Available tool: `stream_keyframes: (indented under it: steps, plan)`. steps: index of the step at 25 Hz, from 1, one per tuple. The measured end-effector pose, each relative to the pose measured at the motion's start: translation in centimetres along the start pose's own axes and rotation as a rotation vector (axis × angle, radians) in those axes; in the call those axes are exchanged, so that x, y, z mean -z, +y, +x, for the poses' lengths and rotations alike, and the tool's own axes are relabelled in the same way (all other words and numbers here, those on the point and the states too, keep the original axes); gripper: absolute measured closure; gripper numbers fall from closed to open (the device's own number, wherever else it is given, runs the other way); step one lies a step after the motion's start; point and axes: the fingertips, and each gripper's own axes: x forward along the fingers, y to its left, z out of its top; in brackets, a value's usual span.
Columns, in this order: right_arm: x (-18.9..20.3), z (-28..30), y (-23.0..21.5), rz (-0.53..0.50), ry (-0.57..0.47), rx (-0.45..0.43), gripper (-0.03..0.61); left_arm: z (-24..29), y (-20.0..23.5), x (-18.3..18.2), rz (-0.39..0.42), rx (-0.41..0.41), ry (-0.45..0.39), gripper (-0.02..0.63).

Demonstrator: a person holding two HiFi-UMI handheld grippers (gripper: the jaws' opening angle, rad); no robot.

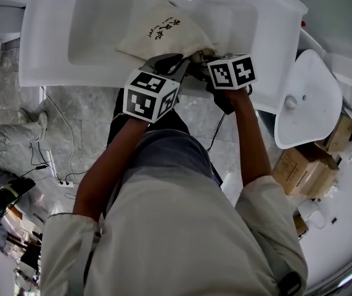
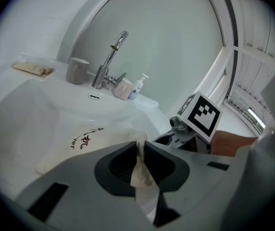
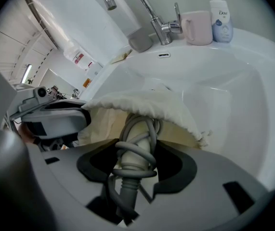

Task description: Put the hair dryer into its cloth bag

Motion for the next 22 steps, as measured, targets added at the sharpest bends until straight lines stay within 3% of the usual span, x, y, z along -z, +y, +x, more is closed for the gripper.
stream_keyframes:
  steps: [22]
  plan:
    - [-3.5, 2.7, 0.9, -0.092, 0.001, 0.02, 0.348, -0.6, 0.8, -0.5, 0.012, 0.006, 0.013, 0.561]
